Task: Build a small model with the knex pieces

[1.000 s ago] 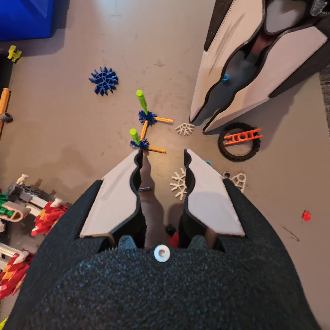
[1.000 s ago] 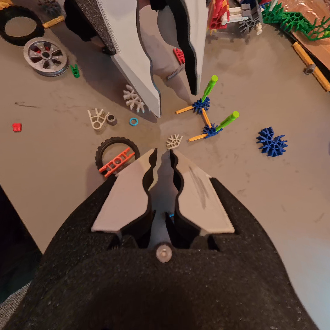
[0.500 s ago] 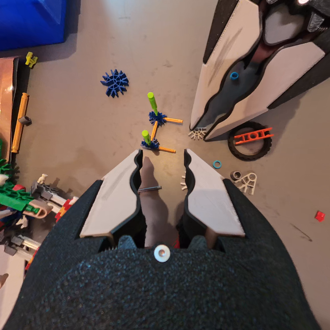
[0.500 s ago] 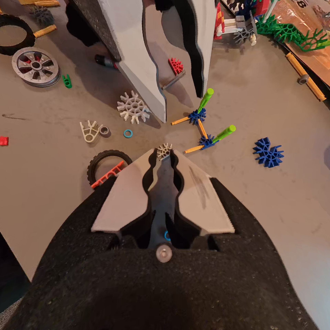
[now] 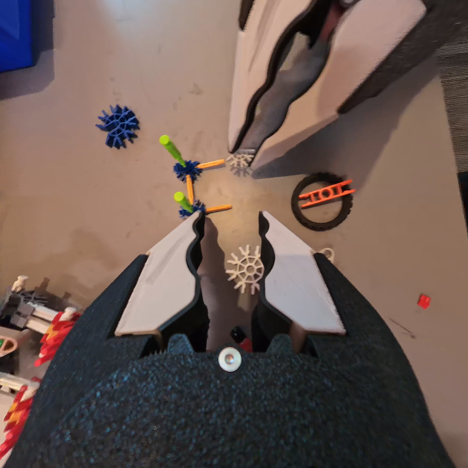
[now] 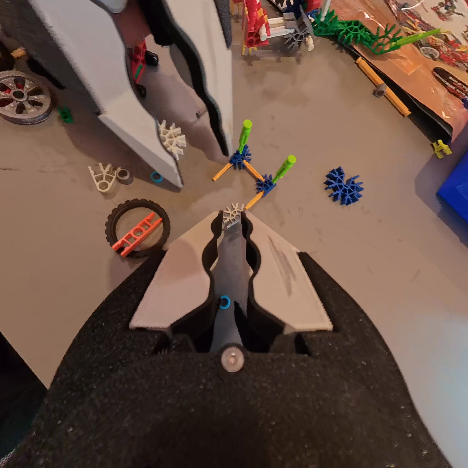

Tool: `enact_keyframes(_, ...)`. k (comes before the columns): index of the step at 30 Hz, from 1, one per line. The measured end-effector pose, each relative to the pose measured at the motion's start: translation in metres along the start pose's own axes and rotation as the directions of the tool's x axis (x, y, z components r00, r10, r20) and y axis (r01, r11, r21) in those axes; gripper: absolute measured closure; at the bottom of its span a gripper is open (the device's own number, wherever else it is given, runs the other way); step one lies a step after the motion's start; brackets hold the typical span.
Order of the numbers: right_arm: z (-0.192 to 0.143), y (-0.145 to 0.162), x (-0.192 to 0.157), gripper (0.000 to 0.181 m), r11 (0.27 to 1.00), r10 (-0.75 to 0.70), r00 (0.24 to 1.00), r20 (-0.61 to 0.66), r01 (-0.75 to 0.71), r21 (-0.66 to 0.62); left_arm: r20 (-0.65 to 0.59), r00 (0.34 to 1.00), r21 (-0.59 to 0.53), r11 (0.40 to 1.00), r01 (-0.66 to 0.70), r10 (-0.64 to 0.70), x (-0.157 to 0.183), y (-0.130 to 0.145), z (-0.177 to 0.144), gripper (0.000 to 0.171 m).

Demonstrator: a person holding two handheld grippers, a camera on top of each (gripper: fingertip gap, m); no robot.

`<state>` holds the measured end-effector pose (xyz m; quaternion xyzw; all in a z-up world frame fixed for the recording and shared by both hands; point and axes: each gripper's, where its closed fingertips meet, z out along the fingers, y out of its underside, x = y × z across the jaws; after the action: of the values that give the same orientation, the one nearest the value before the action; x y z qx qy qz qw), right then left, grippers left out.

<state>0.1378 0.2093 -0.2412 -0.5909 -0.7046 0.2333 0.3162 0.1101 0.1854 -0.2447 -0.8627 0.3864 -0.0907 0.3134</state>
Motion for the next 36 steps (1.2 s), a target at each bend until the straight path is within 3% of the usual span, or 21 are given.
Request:
enact_keyframes(5, -0.004, 0.005, 0.009, 0.167, 1.000, 0.018, 0.999, -0.029, -0.018, -0.009, -0.073, 0.997, 0.034, 0.999, -0.021, 0.023, 0.021, -0.009, -0.005, 0.131)
enact_keyframes(9, -0.003, 0.003, 0.008, 0.167, 0.999, 0.039, 0.999, -0.028, -0.039, -0.001, -0.001, 1.000, 0.059, 0.998, 0.027, -0.027, -0.003, -0.009, -0.017, 0.130)
enact_keyframes(14, 0.005, 0.002, 0.008, 0.167, 0.998, 0.054, 0.998, -0.041, -0.054, -0.015, 0.029, 0.998, 0.028, 0.999, 0.046, -0.047, -0.020, -0.002, -0.007, 0.124)
enact_keyframes(29, 0.002, 0.014, 0.026, 0.167, 0.996, 0.080, 0.993, -0.092, -0.084, -0.037, -0.116, 0.992, 0.011, 0.998, -0.057, 0.058, 0.027, -0.010, 0.001, 0.127)
enact_keyframes(36, -0.001, 0.017, 0.029, 0.167, 0.997, 0.063, 0.995, -0.080, -0.067, -0.042, -0.045, 0.999, 0.047, 0.999, 0.018, -0.016, -0.005, -0.013, -0.012, 0.130)
